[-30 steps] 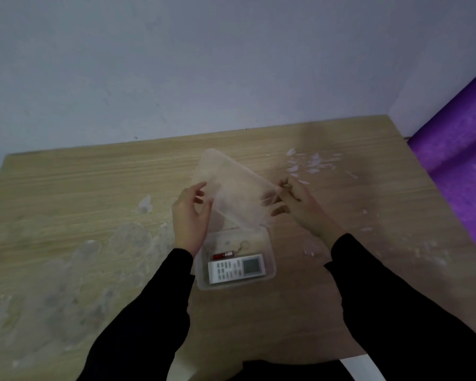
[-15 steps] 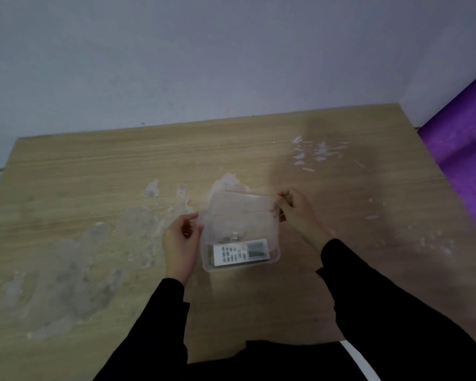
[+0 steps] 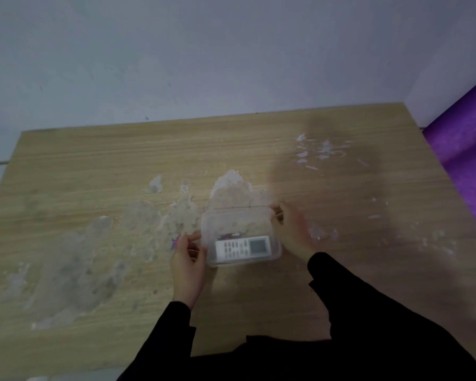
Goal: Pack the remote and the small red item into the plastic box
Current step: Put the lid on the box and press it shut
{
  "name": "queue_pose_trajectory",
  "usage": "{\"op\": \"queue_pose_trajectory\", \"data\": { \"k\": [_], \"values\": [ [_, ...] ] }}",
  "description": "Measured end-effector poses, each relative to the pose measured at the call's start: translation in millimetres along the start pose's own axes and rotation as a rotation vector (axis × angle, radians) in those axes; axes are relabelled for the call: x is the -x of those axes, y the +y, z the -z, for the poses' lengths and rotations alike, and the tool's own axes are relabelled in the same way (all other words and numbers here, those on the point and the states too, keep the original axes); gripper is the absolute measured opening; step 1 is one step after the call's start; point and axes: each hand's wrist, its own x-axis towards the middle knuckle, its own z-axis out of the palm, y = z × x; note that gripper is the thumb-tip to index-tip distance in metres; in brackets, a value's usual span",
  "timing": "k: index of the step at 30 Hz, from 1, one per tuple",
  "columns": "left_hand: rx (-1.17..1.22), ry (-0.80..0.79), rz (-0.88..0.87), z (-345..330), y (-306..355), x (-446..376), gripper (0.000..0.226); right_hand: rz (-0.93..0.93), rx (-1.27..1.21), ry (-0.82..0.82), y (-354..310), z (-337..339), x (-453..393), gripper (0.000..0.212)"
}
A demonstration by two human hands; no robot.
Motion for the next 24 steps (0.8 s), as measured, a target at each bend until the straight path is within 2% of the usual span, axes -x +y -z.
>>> {"op": "queue_pose_trajectory", "data": {
  "k": [7,13,19,24],
  "values": [
    [0.015,-0.014,0.023,-6,-7,7,0.017,0.044,-0.005,0.023,4,-5,17,0.026],
    [-0.013,-0.068,-0.054,-9,-15,19,0.024,0.107,0.071,0.039,7,-6,28,0.034],
    [-0.467,-0.120,-0.359,-19,-2,2,0.056,0.100,0.078,0.029,5,-10,28,0.035],
    [-0.594,-0.238,-0.442,-40,3,-19,0.064,0.082,0.084,0.023,7,-7,26,0.039]
  ]
}}
